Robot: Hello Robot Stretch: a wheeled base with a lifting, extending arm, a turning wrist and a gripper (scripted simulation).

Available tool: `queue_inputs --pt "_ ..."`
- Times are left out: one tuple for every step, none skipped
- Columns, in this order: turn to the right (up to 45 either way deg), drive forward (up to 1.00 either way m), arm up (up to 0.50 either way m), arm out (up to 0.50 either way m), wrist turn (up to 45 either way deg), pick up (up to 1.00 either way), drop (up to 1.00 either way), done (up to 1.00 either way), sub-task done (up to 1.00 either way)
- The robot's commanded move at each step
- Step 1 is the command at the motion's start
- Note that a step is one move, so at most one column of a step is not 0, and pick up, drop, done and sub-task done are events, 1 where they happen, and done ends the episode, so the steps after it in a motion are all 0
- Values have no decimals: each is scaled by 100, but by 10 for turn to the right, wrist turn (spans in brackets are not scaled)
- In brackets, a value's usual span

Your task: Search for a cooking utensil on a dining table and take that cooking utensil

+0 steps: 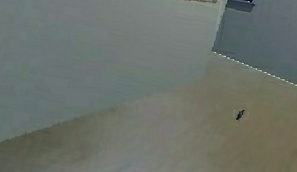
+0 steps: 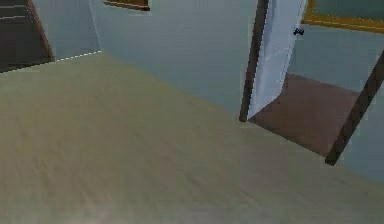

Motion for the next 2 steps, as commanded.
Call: queue_inputs --pt "-420 0 0 0 0 0 0 0 0" --pt "0 10 0 0 0 0 0 0 0"
